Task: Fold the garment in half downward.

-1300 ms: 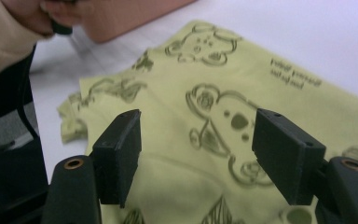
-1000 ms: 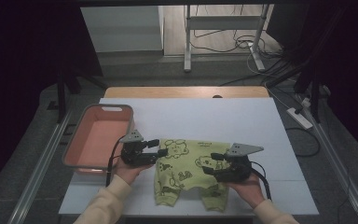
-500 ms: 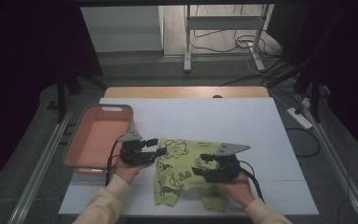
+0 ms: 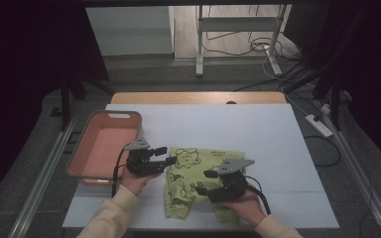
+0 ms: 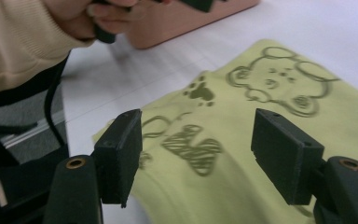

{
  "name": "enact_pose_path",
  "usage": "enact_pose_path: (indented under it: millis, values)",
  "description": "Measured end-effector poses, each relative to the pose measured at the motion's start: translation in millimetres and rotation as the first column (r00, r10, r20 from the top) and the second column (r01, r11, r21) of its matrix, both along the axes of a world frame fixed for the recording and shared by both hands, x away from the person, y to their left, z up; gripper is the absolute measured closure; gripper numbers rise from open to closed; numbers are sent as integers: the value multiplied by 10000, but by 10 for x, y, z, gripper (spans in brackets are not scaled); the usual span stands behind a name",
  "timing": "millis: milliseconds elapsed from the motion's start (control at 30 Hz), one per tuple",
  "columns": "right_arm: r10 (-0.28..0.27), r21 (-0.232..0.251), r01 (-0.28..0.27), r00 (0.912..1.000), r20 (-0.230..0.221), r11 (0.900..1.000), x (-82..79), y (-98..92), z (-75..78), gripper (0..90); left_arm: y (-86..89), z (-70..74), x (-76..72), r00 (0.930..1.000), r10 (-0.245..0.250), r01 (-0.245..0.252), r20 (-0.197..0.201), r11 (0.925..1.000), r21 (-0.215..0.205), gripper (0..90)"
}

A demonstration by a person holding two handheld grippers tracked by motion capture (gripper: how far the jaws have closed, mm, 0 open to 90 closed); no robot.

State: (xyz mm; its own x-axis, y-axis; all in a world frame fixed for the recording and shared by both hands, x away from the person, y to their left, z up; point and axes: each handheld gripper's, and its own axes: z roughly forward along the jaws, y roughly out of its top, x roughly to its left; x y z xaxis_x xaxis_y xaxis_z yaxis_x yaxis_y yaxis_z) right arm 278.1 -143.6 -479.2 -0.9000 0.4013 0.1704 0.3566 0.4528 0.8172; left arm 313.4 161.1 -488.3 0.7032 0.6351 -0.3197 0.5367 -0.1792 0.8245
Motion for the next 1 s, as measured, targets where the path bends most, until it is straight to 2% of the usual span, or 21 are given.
enact_pose_path:
  millis: [167, 200, 300, 367, 433, 500, 567, 733, 833, 900, 933, 967, 1000]
  values:
    - [390, -319, -395, 9991, -159, 9987, -61, 95, -37, 349, -2, 1, -3, 10000, -24, 24, 5, 10000, 15, 376]
    - [561, -522, -575, 9980, -281, 9970, -84, 136, -71, 350, -5, 1, -5, 10000, -37, 37, 3, 10000, 13, 376]
    - [648, -730, -664, 9976, -244, 9951, -96, 161, -99, 350, -9, -1, -5, 10000, -48, 48, -7, 10000, 17, 375]
    - [730, -1097, -764, 9967, -348, 9910, -105, 203, -150, 350, -12, -4, -5, 10000, -52, 52, -14, 10000, 25, 375]
    - [761, -1186, -804, 9963, -403, 9897, -109, 218, -169, 350, -16, -6, -5, 10000, -61, 61, -18, 10000, 27, 375]
    - [816, -1619, -872, 9958, -408, 9830, -117, 261, -225, 351, -19, -6, -6, 10000, -59, 59, -42, 10000, 35, 375]
    - [823, -1718, -880, 9958, -398, 9812, -120, 278, -249, 353, -21, -7, -7, 10000, -60, 60, -41, 10000, 30, 375]
    - [909, -2337, -946, 9955, -266, 9677, -155, 340, -330, 358, -19, -12, -6, 10000, -70, 70, -63, 10000, 46, 375]
    - [928, -2341, -949, 9955, -199, 9676, -164, 342, -325, 371, -17, -14, -6, 10000, -71, 71, -52, 10000, 48, 375]
    - [955, -2292, -915, 9954, 62, 9691, -193, 341, -299, 385, -12, -13, -7, 10000, -59, 59, -39, 10000, 52, 375]
    - [1077, -2177, -1000, 9939, 237, 9709, -223, 352, -269, 409, -7, -13, -6, 10000, -53, 53, -45, 10000, 41, 375]
    - [1077, -2177, -1000, 9939, 237, 9709, -223, 352, -269, 409, -7, -13, -6, 10000, -53, 53, -45, 10000, 41, 375]
    - [1311, -2150, -1235, 9911, 212, 9688, -244, 382, -269, 410, -5, -17, -4, 10000, -37, 37, -62, 10000, 33, 375]
